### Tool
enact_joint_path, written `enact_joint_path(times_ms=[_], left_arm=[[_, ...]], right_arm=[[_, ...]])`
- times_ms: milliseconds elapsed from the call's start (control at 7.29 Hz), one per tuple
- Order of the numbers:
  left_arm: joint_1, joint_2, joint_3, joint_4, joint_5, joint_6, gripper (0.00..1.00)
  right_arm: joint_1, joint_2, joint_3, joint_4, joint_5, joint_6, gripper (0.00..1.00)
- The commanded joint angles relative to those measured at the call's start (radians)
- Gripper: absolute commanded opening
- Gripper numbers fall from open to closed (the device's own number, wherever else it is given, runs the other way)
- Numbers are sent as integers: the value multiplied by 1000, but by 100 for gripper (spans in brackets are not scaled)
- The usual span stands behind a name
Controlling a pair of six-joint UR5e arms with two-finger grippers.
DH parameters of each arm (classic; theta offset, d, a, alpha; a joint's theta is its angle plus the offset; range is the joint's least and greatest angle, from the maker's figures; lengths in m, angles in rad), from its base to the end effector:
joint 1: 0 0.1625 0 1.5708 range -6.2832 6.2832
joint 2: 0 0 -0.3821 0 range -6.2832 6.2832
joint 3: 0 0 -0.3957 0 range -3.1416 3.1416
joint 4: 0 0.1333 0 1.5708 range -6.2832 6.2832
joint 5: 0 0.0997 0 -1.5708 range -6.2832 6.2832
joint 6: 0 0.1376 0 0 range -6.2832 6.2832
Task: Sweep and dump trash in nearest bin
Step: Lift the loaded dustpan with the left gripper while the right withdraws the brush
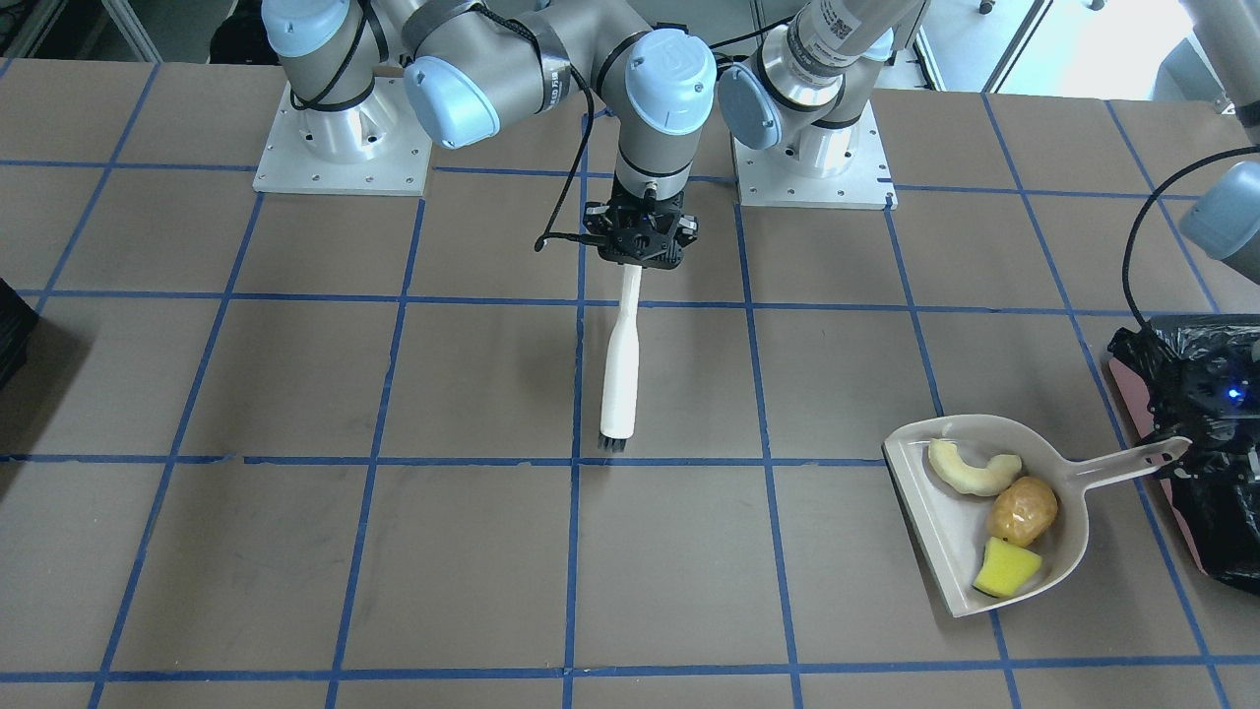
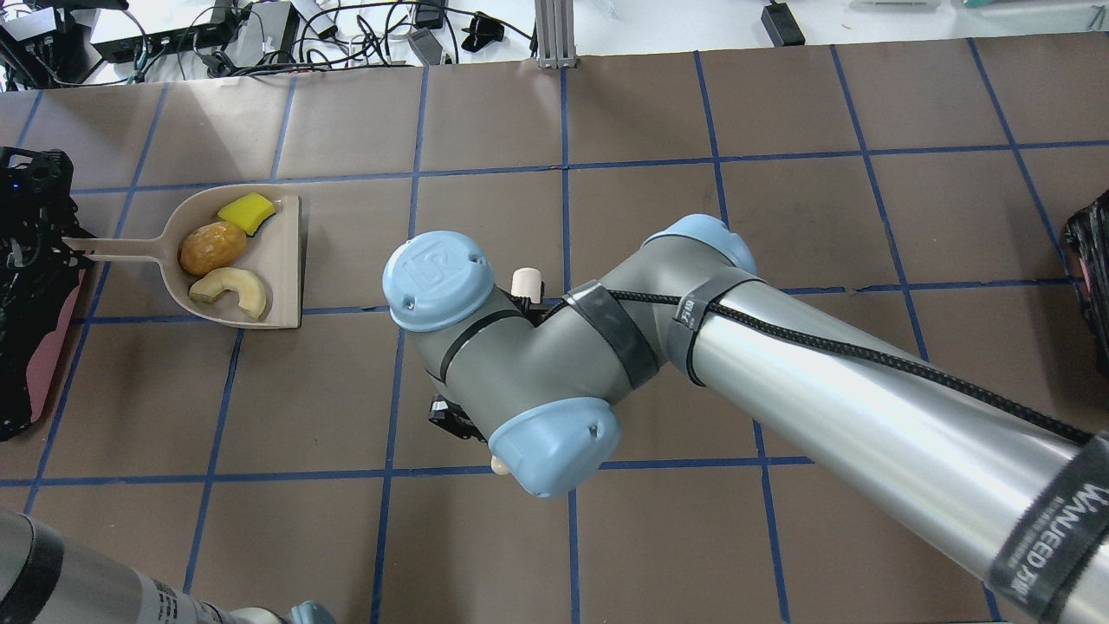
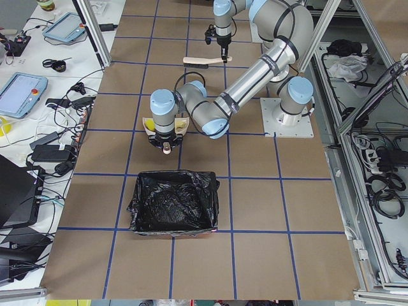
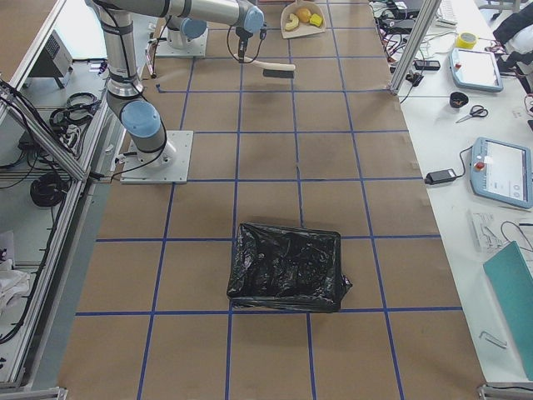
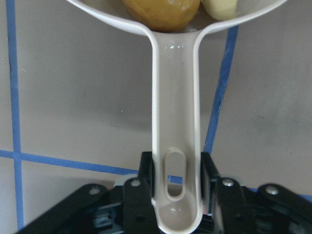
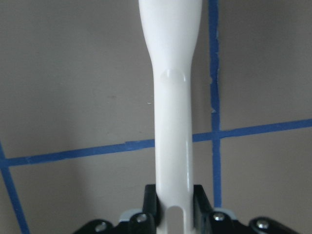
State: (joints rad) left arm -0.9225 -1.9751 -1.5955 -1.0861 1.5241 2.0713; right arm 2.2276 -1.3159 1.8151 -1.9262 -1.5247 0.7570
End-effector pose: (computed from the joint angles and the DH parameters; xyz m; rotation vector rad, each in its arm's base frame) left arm 0.2614 -0.5765 0.2175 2.0229 2.3433 -0.0887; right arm 0.4298 -0.3287 0.1925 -0.1591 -3.0717 -0.2145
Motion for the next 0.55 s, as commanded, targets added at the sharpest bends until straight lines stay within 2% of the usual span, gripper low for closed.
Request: enact_joint_path(times_ms=[0,274,412], left_arm=[[40,21,44,-93,-62,-26,0],[65,35,54,-98,-85,-43,0],[97,51,54,-100,-155,-63,0]], right_arm=[[-28,-58,105,-37,-19,-65,0],[-31,-81,188,-132,-9,-94,0],[-29,-88,202,-135,-8,-93,0]])
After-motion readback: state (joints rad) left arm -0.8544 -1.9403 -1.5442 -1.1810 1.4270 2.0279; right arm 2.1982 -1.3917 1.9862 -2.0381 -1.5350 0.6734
